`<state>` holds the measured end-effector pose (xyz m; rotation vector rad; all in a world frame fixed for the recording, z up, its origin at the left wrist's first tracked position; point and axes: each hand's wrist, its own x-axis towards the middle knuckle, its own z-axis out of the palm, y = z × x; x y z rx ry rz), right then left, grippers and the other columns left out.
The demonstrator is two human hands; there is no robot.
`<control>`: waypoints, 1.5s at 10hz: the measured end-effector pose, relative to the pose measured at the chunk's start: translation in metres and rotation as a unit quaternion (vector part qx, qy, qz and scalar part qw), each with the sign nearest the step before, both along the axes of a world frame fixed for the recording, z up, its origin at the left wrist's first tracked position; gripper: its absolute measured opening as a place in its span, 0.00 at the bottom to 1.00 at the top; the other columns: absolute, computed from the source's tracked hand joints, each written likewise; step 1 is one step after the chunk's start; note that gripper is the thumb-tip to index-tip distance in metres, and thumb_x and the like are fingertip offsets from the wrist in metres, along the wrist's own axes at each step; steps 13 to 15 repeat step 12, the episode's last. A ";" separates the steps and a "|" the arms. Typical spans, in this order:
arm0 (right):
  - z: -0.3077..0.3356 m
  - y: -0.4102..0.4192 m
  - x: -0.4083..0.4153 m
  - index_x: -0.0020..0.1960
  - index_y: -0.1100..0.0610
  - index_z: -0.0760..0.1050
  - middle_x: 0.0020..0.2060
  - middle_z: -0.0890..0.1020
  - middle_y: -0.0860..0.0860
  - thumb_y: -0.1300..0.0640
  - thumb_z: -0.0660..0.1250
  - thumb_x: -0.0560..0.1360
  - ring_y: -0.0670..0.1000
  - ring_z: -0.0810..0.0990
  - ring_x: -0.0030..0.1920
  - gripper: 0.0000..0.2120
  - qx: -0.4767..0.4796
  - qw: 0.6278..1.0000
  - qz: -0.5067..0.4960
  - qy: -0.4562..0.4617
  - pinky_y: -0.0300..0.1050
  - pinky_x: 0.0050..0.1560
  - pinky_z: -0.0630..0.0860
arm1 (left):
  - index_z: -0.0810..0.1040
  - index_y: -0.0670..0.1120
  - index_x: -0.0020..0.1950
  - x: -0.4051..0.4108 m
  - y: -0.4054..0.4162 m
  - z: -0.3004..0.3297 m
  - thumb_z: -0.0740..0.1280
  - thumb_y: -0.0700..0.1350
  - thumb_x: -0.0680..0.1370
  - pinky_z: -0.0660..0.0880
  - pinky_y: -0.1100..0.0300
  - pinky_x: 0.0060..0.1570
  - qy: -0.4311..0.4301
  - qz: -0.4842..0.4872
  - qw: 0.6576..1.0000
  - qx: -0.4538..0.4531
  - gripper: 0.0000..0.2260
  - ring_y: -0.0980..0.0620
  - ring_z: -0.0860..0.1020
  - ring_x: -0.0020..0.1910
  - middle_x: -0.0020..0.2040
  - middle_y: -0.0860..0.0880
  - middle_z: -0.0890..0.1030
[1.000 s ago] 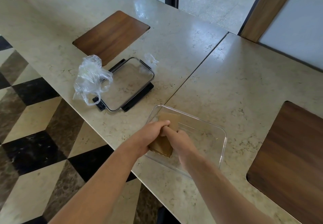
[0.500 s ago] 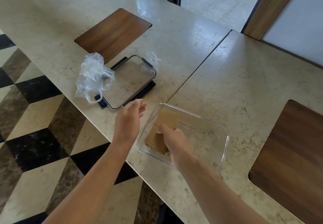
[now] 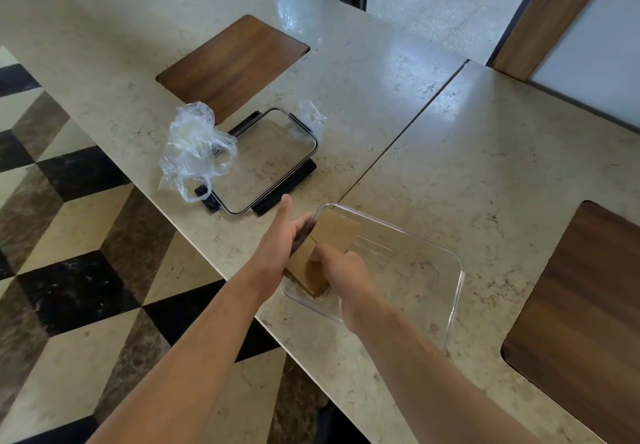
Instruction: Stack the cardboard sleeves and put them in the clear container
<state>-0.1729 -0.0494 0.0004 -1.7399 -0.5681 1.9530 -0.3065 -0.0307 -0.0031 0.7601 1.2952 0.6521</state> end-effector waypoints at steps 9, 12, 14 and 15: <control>0.005 0.015 0.008 0.62 0.62 0.80 0.43 0.85 0.57 0.60 0.69 0.66 0.55 0.83 0.40 0.24 0.015 0.992 -0.121 0.043 0.39 0.30 0.77 | 0.58 0.49 0.85 0.026 0.016 -0.004 0.59 0.46 0.87 0.70 0.61 0.68 0.134 -0.034 0.990 0.035 0.26 0.53 0.71 0.74 0.83 0.49 0.67; 0.017 0.021 0.053 0.50 0.56 0.80 0.45 0.83 0.52 0.46 0.71 0.59 0.56 0.82 0.49 0.23 0.073 0.993 -0.087 -0.040 0.54 0.56 0.78 | 0.62 0.50 0.84 0.035 0.024 0.040 0.60 0.63 0.80 0.61 0.55 0.72 0.243 0.031 0.952 0.186 0.34 0.55 0.64 0.78 0.82 0.49 0.67; 0.017 0.021 0.053 0.50 0.56 0.80 0.45 0.83 0.52 0.46 0.71 0.59 0.56 0.82 0.49 0.23 0.073 0.993 -0.087 -0.040 0.54 0.56 0.78 | 0.62 0.50 0.84 0.035 0.024 0.040 0.60 0.63 0.80 0.61 0.55 0.72 0.243 0.031 0.952 0.186 0.34 0.55 0.64 0.78 0.82 0.49 0.67; 0.017 0.021 0.053 0.50 0.56 0.80 0.45 0.83 0.52 0.46 0.71 0.59 0.56 0.82 0.49 0.23 0.073 0.993 -0.087 -0.040 0.54 0.56 0.78 | 0.62 0.50 0.84 0.035 0.024 0.040 0.60 0.63 0.80 0.61 0.55 0.72 0.243 0.031 0.952 0.186 0.34 0.55 0.64 0.78 0.82 0.49 0.67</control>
